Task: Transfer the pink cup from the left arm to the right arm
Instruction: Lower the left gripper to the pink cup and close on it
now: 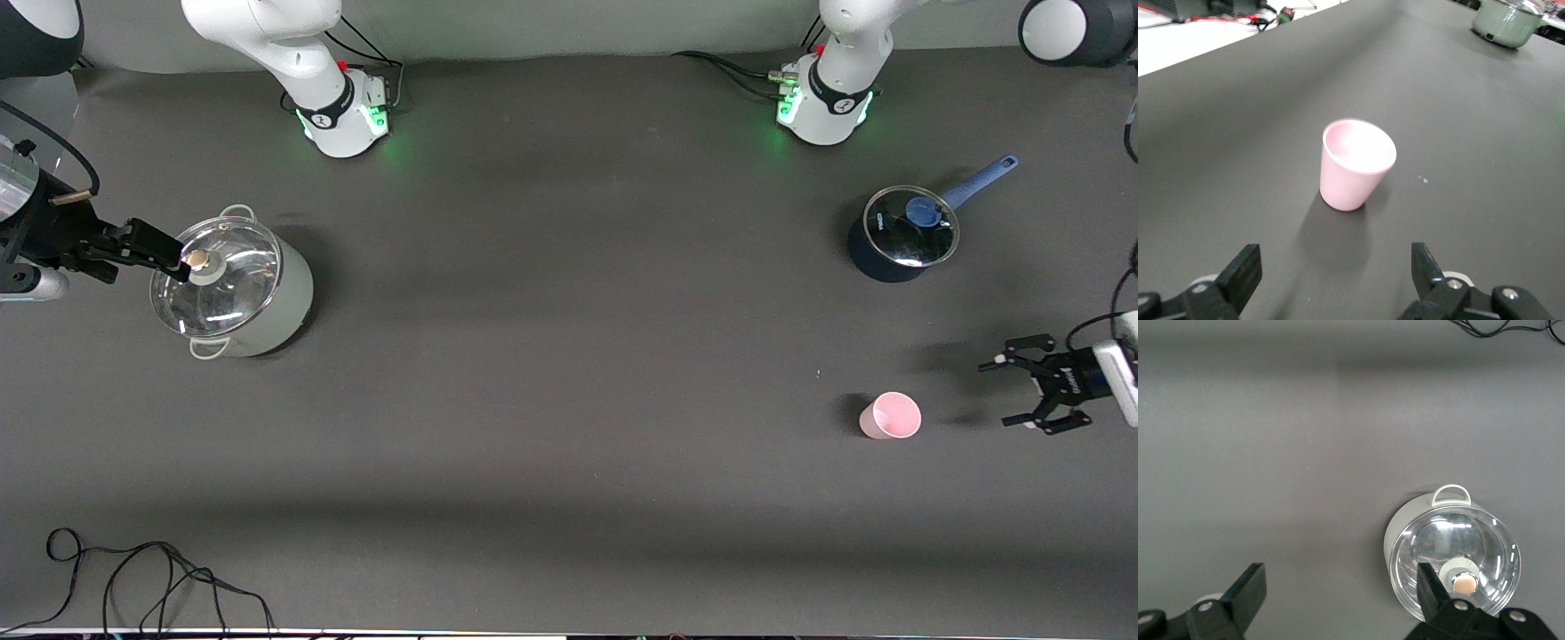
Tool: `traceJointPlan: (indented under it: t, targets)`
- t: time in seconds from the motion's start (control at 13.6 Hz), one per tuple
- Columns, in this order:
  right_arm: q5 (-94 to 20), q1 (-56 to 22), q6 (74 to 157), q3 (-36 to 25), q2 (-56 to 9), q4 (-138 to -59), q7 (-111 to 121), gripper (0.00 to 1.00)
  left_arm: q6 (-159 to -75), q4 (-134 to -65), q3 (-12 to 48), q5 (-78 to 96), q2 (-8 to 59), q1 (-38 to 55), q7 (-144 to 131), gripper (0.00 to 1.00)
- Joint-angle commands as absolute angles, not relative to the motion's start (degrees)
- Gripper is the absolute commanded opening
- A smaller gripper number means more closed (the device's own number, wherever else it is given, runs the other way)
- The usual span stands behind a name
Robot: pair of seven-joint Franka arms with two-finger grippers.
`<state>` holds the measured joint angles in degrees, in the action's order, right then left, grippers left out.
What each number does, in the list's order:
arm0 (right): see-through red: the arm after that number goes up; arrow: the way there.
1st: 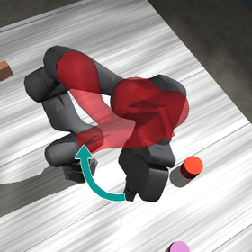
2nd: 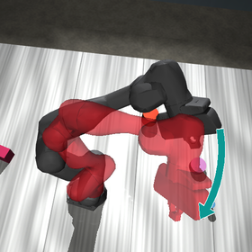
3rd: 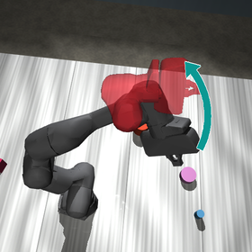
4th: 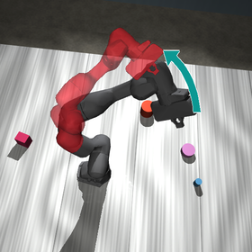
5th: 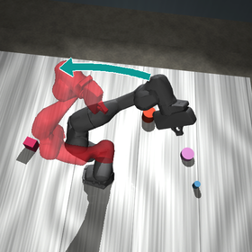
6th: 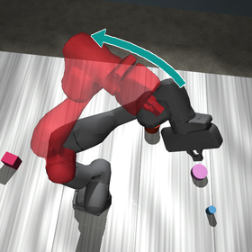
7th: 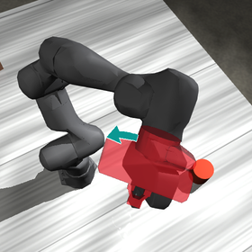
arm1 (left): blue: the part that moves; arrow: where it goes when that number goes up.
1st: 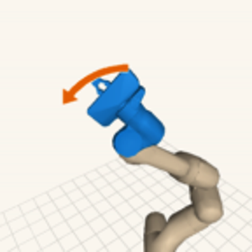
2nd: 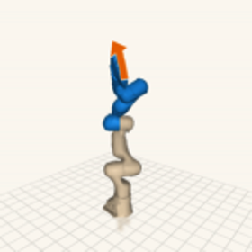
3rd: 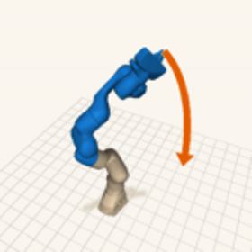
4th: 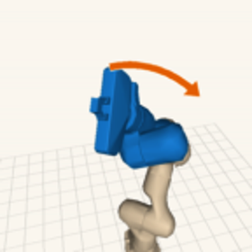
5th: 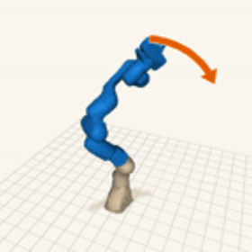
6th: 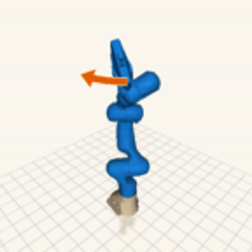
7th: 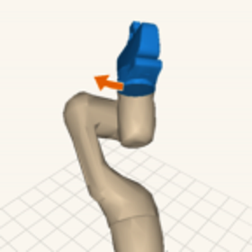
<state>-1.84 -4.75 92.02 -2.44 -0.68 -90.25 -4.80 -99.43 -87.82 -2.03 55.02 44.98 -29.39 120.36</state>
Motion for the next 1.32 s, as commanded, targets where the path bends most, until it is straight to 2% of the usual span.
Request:
traceJointPlan:
  t: [0.0, 0.37, 0.51, 1.25]
  targets:
    - [-1.8, -4.7, 91.3, -2.2, -1.4, -88.9, -4.6, 1.00, -98.9, -92.6, -1.5, 61.8, 46.6, -31.7, 134.1, 1.00]
    - [-1.8, -4.7, 91.3, -2.2, -1.4, -88.9, -4.6, 1.00, -97.9, -97.3, -0.5, 69.1, 48.8, -32.7, 147.0, 1.00]
    - [-1.8, -4.7, 91.3, -2.2, -1.4, -88.9, -4.3, 1.00, -98.3, -97.6, 1.5, 71.4, 49.7, -32.6, 149.7, 1.00]
    - [-1.8, -4.7, 89.9, -2.2, -1.6, -88.9, -3.9, 1.00, -103.0, -97.5, 2.9, 72.8, 51.5, -29.5, 151.3, 1.00]
